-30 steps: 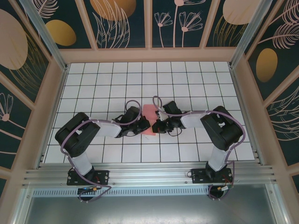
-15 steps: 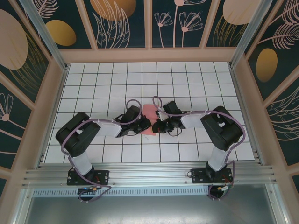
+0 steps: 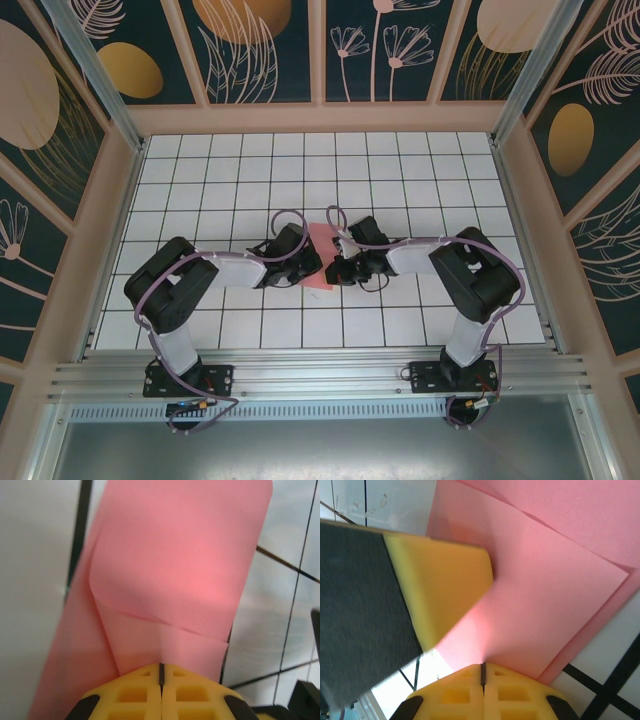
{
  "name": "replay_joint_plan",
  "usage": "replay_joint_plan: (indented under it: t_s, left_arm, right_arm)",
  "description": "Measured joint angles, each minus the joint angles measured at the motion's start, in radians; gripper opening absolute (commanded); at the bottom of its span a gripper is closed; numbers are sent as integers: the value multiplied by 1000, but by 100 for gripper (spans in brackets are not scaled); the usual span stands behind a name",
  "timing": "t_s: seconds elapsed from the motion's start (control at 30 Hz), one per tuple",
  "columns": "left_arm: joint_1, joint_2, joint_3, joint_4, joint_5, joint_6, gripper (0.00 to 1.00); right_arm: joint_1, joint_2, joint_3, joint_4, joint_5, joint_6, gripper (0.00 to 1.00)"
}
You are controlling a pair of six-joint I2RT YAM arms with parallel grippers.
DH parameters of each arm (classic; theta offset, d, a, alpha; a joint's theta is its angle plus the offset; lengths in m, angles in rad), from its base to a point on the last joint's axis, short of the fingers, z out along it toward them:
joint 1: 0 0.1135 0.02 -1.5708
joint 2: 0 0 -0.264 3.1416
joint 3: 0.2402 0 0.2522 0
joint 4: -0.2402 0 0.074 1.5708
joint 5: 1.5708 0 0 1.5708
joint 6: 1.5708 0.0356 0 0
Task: Fold a paper plane with a square sheet of paper (pick it up from the middle)
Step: Fold the triangle a second time at the center of the table.
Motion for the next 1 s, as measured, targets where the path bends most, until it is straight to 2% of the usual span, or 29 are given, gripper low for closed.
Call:
replay_joint_plan:
  t_s: [0.23,1.0]
  left_arm:
    - [14,3,32,-58,-101,20,8]
    - [88,11,38,-57,-124,82,11]
  right_arm:
    - [0,0,0,0,0,0,0]
    - [0,0,-6,13,-1,0,0]
